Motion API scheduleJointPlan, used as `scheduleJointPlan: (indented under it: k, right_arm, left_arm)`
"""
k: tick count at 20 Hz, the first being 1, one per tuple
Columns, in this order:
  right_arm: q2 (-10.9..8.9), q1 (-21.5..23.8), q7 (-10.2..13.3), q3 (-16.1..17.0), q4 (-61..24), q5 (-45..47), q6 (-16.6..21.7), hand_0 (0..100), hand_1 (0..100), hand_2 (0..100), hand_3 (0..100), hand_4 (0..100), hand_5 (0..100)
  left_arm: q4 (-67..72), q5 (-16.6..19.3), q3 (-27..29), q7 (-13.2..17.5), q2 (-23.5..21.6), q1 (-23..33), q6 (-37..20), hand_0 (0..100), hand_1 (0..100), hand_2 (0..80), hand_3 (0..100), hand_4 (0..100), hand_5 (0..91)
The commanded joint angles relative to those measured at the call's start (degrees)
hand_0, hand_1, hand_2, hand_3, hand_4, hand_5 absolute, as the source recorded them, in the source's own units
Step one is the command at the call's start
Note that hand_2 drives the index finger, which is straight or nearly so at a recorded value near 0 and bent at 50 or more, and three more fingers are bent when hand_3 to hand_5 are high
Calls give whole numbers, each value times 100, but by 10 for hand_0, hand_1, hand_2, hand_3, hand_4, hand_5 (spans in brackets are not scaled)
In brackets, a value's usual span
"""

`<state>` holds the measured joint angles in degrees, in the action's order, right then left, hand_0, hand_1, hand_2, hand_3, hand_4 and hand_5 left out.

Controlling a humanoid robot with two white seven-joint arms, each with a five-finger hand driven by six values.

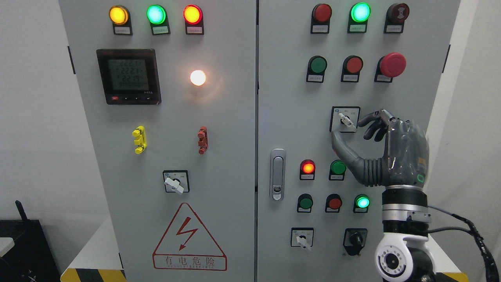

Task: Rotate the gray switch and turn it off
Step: 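Close the right hand's thumb and fingers around the switch handle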

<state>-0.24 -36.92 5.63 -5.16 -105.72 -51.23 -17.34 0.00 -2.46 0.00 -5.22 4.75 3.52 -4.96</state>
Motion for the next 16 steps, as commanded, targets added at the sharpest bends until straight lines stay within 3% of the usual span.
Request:
scheduleJointPlan:
  k: [1,16]
  right_arm:
    - [-72,-61,-44,-20,95,-36,-59,44,439,552,786,843,1000]
    - [-72,-210,-53,24,254,-53,-68,87,449,572,794,847,1000]
  left_arm:
    - [79,0,-9,-5,0,0,-5,120,389,0,0,0,0]
    - [79,0,-9,-5,0,0,-5,120,389,0,0,0,0]
